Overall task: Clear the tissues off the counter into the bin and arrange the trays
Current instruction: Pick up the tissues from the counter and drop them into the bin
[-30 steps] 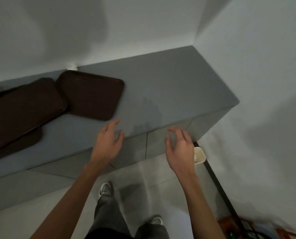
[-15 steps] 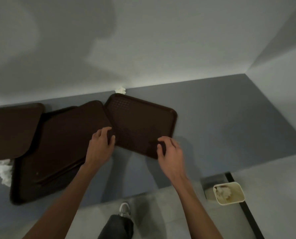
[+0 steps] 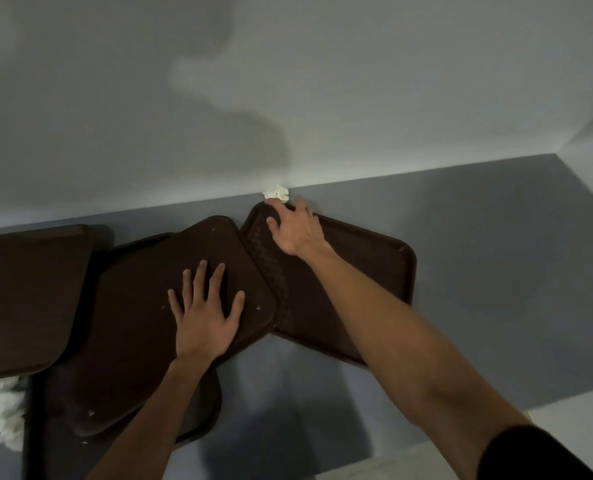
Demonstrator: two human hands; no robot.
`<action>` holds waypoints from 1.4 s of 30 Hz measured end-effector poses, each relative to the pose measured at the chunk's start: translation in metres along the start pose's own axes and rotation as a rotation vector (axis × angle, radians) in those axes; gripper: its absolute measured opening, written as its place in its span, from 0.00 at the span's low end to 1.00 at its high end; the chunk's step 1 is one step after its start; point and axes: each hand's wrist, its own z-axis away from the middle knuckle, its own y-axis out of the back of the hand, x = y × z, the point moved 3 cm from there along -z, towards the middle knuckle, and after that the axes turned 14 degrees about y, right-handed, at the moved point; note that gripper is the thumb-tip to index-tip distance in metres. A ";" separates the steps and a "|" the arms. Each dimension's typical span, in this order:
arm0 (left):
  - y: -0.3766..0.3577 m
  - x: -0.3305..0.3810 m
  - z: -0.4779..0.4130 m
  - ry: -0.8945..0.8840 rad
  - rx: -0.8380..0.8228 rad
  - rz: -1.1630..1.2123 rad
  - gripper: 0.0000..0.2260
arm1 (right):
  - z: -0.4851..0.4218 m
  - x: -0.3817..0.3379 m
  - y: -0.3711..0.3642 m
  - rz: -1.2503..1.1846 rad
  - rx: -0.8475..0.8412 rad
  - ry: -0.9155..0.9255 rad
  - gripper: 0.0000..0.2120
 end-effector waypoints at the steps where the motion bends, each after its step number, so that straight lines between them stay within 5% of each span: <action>1: 0.000 0.000 0.000 0.000 0.005 0.002 0.31 | -0.017 0.002 -0.003 0.026 -0.013 0.005 0.21; 8: -0.006 -0.003 -0.003 -0.005 0.050 -0.024 0.31 | -0.076 -0.002 -0.012 0.158 -0.133 0.102 0.22; 16: 0.000 -0.001 -0.001 -0.019 0.039 -0.029 0.33 | -0.046 0.053 0.034 -0.326 0.415 -0.283 0.10; 27: 0.017 0.038 0.017 -0.028 0.057 0.089 0.28 | 0.183 0.052 0.081 -0.537 0.531 -0.198 0.16; 34: -0.004 0.173 0.107 -0.318 0.001 0.329 0.18 | 0.349 0.086 0.090 -0.706 0.647 -0.376 0.15; 42: -0.096 0.326 0.253 -0.605 -0.143 0.333 0.15 | 0.529 0.185 0.117 -0.857 0.891 -0.518 0.15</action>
